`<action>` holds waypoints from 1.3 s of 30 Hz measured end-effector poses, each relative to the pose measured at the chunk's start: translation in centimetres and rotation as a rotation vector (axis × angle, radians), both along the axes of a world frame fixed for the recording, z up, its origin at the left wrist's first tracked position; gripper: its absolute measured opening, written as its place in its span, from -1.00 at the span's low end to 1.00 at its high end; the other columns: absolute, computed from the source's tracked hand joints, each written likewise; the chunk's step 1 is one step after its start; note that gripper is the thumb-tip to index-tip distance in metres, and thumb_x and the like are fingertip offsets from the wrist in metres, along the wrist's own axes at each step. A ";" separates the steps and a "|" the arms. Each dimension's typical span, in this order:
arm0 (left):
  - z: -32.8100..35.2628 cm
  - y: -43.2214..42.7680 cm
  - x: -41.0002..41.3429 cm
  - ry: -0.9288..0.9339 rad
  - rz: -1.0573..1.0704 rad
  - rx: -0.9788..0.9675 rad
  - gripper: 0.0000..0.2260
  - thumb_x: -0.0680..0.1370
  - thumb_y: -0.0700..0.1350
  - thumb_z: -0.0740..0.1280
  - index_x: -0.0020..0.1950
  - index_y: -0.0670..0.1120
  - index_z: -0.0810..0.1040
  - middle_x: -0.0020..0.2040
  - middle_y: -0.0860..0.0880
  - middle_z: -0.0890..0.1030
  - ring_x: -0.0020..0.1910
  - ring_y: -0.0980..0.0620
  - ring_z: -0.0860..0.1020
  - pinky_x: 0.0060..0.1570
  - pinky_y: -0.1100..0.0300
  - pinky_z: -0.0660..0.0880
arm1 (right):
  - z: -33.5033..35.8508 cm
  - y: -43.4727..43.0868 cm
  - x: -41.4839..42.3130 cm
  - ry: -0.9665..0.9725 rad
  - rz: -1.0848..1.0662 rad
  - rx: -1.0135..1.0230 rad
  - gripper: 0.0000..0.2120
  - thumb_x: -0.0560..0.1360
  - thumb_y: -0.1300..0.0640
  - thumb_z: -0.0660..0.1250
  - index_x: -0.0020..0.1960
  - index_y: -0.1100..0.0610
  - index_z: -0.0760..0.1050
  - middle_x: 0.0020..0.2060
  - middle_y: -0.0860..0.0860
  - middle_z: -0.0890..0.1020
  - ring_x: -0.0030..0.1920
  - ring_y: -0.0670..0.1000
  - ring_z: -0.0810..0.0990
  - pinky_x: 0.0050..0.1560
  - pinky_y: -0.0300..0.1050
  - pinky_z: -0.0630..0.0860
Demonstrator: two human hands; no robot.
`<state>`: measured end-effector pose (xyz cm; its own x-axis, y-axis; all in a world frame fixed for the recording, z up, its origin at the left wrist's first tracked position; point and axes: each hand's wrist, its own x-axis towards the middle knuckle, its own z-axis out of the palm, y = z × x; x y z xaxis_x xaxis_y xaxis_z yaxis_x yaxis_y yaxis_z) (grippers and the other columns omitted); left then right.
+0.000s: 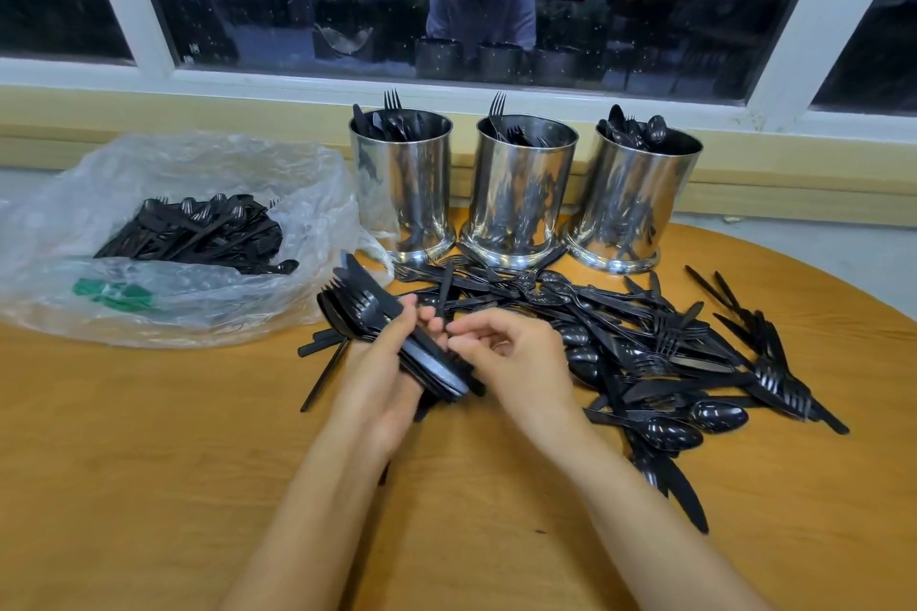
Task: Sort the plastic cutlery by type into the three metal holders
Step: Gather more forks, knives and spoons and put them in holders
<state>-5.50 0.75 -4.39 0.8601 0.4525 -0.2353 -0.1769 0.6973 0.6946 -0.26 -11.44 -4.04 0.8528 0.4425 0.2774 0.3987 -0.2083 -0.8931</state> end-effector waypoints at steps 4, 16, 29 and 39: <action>0.4 1.8 -0.4 -0.018 0.098 -0.052 -0.90 0.64 -0.20 0.25 -0.02 -0.15 0.55 -0.28 0.00 0.56 -0.30 0.09 0.53 -0.08 0.15 0.49 | 0.1 -2.0 2.9 -0.126 -0.101 -0.138 -0.87 0.46 0.25 0.44 -0.03 0.06 0.67 -0.27 -0.16 0.61 -0.25 -0.23 0.50 -0.17 -0.41 0.43; 0.3 2.5 -0.5 -0.031 0.074 -0.122 -0.89 0.63 -0.19 0.25 -0.05 -0.13 0.54 -0.28 0.01 0.55 -0.30 0.09 0.51 -0.05 0.17 0.48 | -2.3 -1.8 4.0 -0.443 0.131 -0.694 -0.74 0.58 0.12 0.30 0.26 0.01 0.55 0.13 -0.11 0.53 0.15 -0.05 0.33 0.11 -0.12 0.41; 0.4 3.0 -0.6 -0.044 0.025 -0.242 -0.88 0.64 -0.15 0.24 -0.05 -0.11 0.52 -0.28 0.04 0.54 -0.31 0.13 0.51 0.08 0.20 0.47 | -2.2 -3.1 4.1 -0.542 0.171 -0.725 -0.73 0.59 0.08 0.28 0.28 -0.02 0.51 0.15 -0.16 0.52 0.17 -0.07 0.34 0.03 -0.24 0.33; 0.1 3.1 -0.6 -0.050 0.018 -0.228 -0.90 0.64 -0.15 0.25 -0.03 -0.10 0.52 -0.28 0.04 0.54 -0.30 0.13 0.52 0.14 0.17 0.46 | -2.9 -4.0 4.6 -0.643 0.228 -0.565 -0.86 0.54 0.00 0.31 -0.01 -0.05 0.65 -0.05 -0.19 0.61 0.10 -0.08 0.41 0.13 -0.37 0.20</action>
